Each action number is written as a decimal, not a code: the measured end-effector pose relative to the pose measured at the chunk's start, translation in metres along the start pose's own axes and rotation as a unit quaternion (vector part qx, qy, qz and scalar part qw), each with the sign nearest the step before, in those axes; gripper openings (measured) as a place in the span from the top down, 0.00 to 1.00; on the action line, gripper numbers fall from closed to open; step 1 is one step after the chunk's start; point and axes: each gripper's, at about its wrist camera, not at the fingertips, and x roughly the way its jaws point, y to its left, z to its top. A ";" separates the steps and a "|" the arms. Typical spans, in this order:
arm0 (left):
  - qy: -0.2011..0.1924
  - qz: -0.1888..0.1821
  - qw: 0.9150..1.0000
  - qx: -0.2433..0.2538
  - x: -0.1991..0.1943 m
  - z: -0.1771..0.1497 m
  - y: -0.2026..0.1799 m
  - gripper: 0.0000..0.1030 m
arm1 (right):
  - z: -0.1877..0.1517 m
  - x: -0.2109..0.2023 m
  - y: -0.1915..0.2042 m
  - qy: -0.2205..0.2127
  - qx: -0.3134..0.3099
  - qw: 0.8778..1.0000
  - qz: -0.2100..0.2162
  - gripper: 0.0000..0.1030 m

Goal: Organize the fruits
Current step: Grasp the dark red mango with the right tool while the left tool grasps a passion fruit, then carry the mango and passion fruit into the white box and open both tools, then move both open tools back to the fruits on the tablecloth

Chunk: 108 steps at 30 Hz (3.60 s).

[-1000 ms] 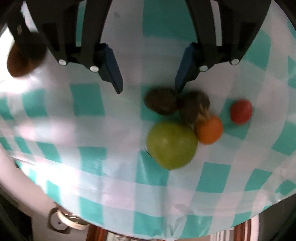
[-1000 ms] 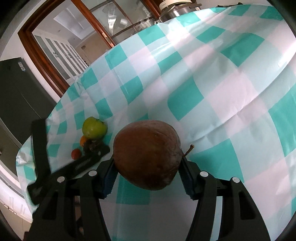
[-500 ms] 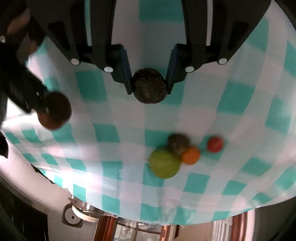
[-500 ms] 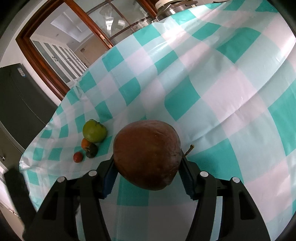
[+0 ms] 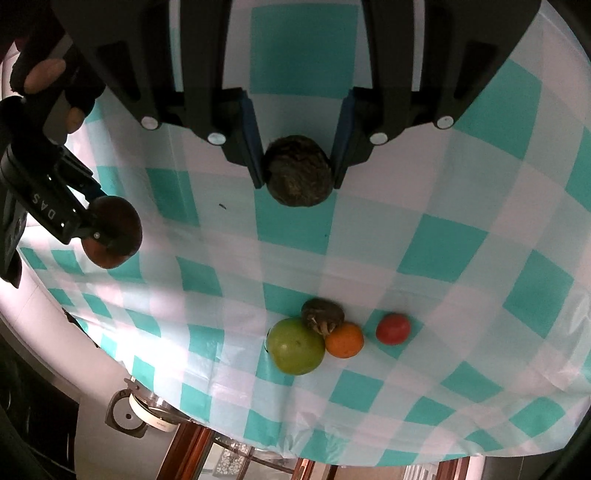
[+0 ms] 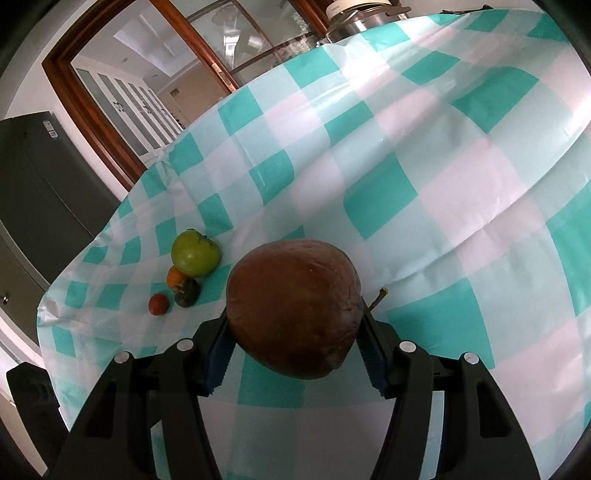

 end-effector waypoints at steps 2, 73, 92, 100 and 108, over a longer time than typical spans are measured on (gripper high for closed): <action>0.000 -0.001 1.000 -0.002 0.000 0.000 0.000 0.65 | 0.000 0.000 0.000 -0.002 0.002 1.000 0.001 0.42; 0.068 0.248 0.959 -0.121 -0.254 -0.332 0.312 0.65 | -0.477 -0.081 0.332 0.342 -0.597 0.703 0.180 0.43; 0.189 0.262 0.935 -0.147 -0.210 -0.377 0.335 0.33 | -0.566 -0.036 0.320 0.422 -0.689 0.582 0.089 0.42; 0.194 0.267 0.933 -0.142 -0.206 -0.372 0.333 0.28 | -0.542 -0.046 0.322 0.408 -0.674 0.604 0.117 0.34; 0.210 0.294 0.924 -0.122 -0.205 -0.363 0.329 0.21 | -0.510 -0.076 0.333 0.371 -0.660 0.636 0.152 0.32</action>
